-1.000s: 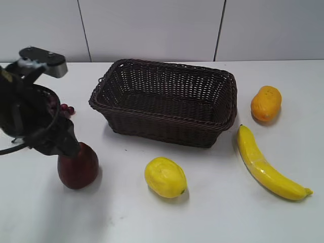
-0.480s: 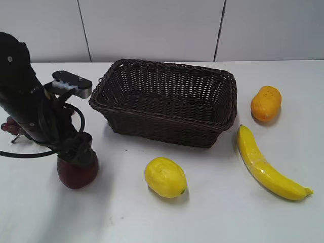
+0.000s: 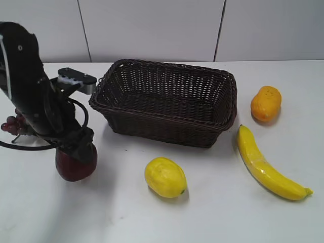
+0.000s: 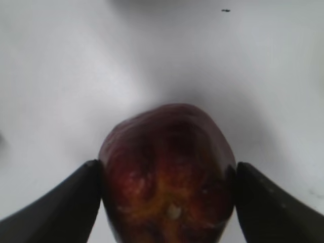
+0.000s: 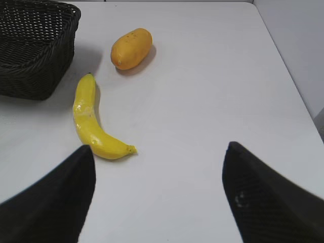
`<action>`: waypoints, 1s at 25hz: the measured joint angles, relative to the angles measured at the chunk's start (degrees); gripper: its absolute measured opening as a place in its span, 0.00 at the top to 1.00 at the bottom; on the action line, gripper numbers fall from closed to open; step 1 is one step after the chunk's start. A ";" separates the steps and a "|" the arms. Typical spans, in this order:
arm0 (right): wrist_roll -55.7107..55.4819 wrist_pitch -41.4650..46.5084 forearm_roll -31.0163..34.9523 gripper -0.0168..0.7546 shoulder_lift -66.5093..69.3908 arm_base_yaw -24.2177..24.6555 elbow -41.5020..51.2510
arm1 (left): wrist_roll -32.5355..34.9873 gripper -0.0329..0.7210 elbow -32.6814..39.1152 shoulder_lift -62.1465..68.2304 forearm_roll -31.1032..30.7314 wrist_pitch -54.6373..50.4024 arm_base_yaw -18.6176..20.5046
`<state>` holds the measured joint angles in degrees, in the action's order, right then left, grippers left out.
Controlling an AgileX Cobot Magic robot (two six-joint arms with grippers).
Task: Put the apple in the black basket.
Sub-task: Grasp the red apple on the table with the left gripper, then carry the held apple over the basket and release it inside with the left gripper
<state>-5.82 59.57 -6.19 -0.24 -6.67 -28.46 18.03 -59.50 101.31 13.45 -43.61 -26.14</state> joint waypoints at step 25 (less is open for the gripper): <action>0.00 -0.05 0.00 0.22 0.00 0.00 0.00 | 0.32 0.17 -32.05 10.36 13.20 3.20 -1.50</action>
<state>-5.82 59.52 -6.19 -0.24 -6.67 -28.46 18.35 -91.55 111.67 26.65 -40.41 -27.64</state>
